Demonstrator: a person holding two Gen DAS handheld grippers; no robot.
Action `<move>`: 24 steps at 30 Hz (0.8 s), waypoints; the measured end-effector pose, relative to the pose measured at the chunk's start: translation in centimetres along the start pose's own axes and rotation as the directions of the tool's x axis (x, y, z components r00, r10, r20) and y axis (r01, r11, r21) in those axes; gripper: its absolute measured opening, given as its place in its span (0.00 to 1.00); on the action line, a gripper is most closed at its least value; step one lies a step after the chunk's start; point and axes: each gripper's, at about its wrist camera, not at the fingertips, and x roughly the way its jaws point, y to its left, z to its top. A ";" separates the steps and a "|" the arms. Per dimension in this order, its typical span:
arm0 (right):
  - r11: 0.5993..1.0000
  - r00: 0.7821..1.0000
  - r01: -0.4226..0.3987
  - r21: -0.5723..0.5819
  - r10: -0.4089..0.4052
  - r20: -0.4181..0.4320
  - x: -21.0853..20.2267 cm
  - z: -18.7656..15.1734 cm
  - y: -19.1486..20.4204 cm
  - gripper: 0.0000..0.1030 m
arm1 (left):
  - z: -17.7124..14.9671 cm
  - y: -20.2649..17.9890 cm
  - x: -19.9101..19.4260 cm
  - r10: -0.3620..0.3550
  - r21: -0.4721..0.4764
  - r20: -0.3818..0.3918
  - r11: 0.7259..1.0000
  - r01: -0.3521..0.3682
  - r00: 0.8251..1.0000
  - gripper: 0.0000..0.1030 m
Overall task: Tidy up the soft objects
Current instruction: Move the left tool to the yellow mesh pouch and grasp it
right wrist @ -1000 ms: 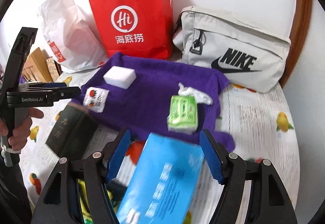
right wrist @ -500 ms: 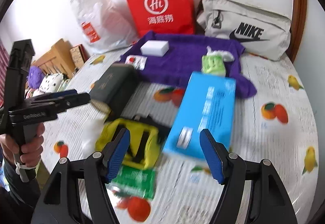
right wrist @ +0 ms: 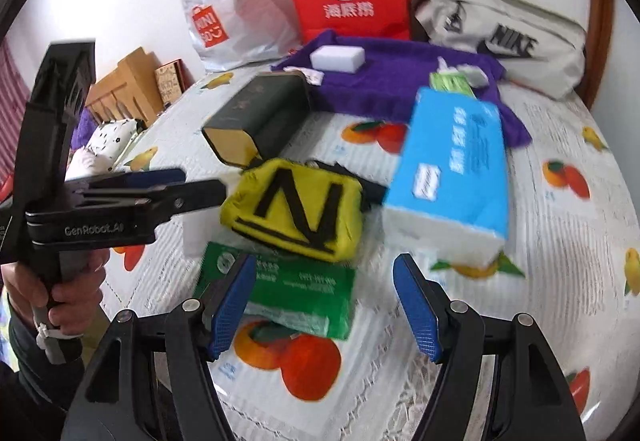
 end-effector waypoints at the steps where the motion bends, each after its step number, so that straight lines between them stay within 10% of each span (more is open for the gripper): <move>1: 1.000 1.000 0.001 0.015 -0.001 -0.004 0.0 -0.5 -0.5 0.68 | 0.2 -0.5 0.4 0.003 0.018 0.001 1.000 -0.003 1.000 0.77; 4: 0.999 1.000 0.021 0.050 -0.020 -0.016 0.0 -1.7 -1.6 0.68 | 0.6 -1.6 2.0 0.007 0.051 -0.011 0.999 -0.006 1.000 0.76; 6: 0.997 0.999 0.032 0.073 -0.030 -0.020 -0.1 -2.5 -2.4 0.68 | 0.6 -1.9 3.0 0.001 0.063 -0.021 0.998 0.000 1.000 0.55; 12: 0.990 1.000 0.025 0.142 -0.023 -0.018 -0.3 -3.5 -4.2 0.68 | 0.5 -1.9 3.8 0.007 0.071 -0.021 0.997 -0.006 1.000 0.32; 24: 0.994 1.000 -0.004 0.110 0.004 -0.004 -0.5 -4.2 -2.4 0.68 | 0.4 0.3 -1.4 -0.062 -0.012 0.076 0.998 0.063 0.995 0.30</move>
